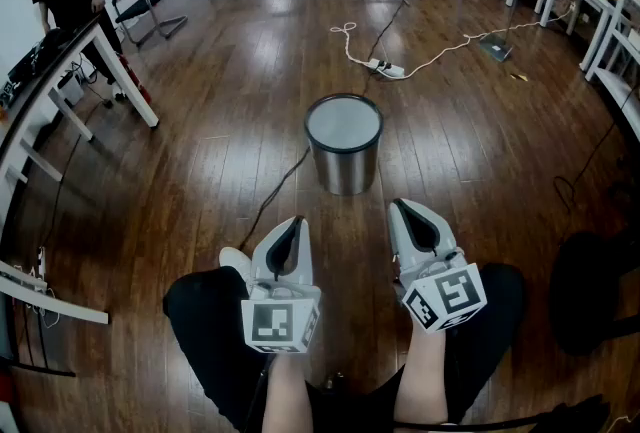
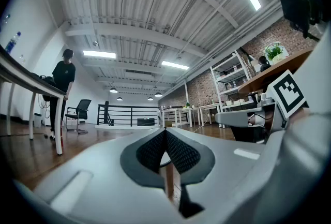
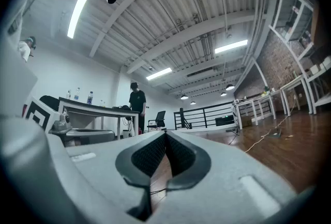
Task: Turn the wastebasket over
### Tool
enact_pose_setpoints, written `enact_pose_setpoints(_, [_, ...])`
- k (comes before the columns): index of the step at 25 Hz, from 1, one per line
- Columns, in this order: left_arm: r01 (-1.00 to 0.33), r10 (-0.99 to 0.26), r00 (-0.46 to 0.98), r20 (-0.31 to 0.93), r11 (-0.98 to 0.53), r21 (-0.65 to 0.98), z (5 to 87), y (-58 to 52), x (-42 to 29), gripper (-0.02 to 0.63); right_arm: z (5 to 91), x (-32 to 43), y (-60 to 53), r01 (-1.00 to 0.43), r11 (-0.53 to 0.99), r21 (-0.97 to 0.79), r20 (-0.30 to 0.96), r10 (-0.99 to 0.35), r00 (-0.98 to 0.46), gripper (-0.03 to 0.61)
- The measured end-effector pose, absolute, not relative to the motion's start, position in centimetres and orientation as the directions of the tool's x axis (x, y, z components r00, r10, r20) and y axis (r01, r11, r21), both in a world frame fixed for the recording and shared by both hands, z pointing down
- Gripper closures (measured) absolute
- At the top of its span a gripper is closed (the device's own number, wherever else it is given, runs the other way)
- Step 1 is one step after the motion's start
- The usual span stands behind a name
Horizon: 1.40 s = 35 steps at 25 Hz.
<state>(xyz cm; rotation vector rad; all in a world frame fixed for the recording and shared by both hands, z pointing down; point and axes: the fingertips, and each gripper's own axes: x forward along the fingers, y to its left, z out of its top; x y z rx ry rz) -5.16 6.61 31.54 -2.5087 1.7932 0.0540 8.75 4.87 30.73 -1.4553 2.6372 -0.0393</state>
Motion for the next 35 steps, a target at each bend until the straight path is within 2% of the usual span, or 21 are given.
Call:
enact_pose_setpoints(13, [-0.95,-0.953,0.297,-0.066,-0.301,0.081,33.4,-0.3,-6.3,0.598,33.6,6.4,-0.3,-0.825,0.565,-0.008,-0.038,-0.825,-0.564,0.586])
enact_pose_setpoints(23, [-0.915,-0.907,0.402,-0.129,-0.403,-0.013,28.7,-9.0,-5.0,0.598,28.2,7.2,-7.1,-0.826,0.56,0.055,-0.037,-0.826,-0.563,0.586])
enact_pose_setpoints(28, [-0.908,-0.896,0.411,-0.17,-0.418,0.01,27.4,-12.7,-6.3,0.598,26.7,6.2,-10.4,-0.836,0.537,0.109,-0.04,-0.838,-0.544,0.586])
enact_pose_setpoints(35, [-0.907,-0.904,0.397,-0.159,-0.413,0.083,29.8,-16.9,-5.8,0.598,30.8,5.9,-13.8,-0.836,0.537,0.109,0.065,-0.843,-0.533,0.586])
